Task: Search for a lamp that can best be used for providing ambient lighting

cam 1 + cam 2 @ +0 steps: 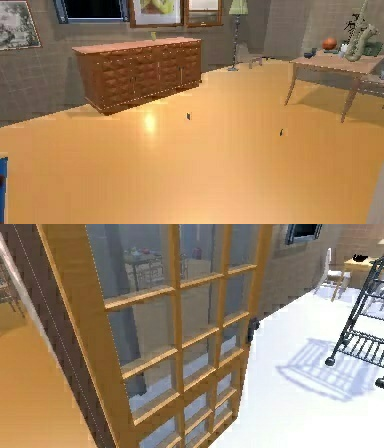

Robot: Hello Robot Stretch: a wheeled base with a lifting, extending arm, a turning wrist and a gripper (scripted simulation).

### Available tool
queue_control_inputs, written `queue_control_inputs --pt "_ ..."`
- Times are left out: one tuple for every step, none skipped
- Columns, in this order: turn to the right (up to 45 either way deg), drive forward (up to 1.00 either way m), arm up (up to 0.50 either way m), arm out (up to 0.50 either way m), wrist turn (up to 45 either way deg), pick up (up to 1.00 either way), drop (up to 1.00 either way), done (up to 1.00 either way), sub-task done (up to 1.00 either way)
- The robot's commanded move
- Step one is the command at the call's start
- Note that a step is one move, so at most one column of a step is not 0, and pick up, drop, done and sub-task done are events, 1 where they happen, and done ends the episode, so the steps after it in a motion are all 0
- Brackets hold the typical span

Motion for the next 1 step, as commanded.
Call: queue_control_inputs --pt "0.0 0.4 0.0 0.0 0.0 0.0 0.0 0.0 0.0"
